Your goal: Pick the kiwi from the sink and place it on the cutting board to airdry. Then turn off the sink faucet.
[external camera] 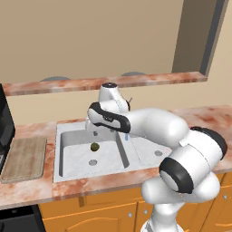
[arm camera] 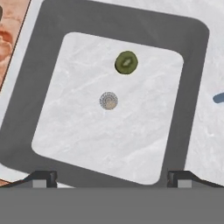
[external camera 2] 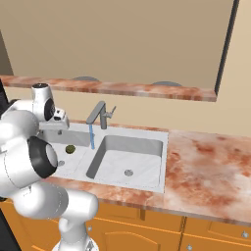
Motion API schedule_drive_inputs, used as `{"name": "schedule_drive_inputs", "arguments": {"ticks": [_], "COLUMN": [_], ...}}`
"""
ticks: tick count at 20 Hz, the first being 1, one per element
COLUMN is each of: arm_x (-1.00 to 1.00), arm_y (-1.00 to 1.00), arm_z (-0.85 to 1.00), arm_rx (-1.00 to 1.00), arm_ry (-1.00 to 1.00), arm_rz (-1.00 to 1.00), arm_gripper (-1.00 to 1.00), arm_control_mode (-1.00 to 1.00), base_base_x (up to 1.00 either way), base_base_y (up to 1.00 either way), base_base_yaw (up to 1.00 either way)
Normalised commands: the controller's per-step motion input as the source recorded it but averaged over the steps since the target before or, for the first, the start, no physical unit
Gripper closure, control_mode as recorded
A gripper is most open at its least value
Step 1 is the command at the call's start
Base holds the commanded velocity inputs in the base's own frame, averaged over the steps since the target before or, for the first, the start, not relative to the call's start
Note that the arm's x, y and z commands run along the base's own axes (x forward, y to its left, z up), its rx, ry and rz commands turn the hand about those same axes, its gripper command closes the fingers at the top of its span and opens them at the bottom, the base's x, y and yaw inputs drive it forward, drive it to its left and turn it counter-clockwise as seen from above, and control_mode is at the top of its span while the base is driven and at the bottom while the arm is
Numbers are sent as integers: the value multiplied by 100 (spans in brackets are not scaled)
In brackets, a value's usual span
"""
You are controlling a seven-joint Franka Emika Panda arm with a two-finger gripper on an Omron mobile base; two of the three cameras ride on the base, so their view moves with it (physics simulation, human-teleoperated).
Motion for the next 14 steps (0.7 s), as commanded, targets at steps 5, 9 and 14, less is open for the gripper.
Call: {"name": "schedule_drive_inputs", "arguments": {"ticks": [5,9,14], "arm_x": [21,16,13], "arm_y": [0,0,0], "arm_z": [-22,-22,-16], "arm_rx": [0,0,0], "arm_ry": [0,0,0], "arm_rz": [0,0,0], "arm_gripper": [-100,-100,-100], "arm_control_mode": [-100,-100,-100], "base_base_x": [0,0,0], "base_base_y": [0,0,0], "base_base_yaw": [0,0,0]}}
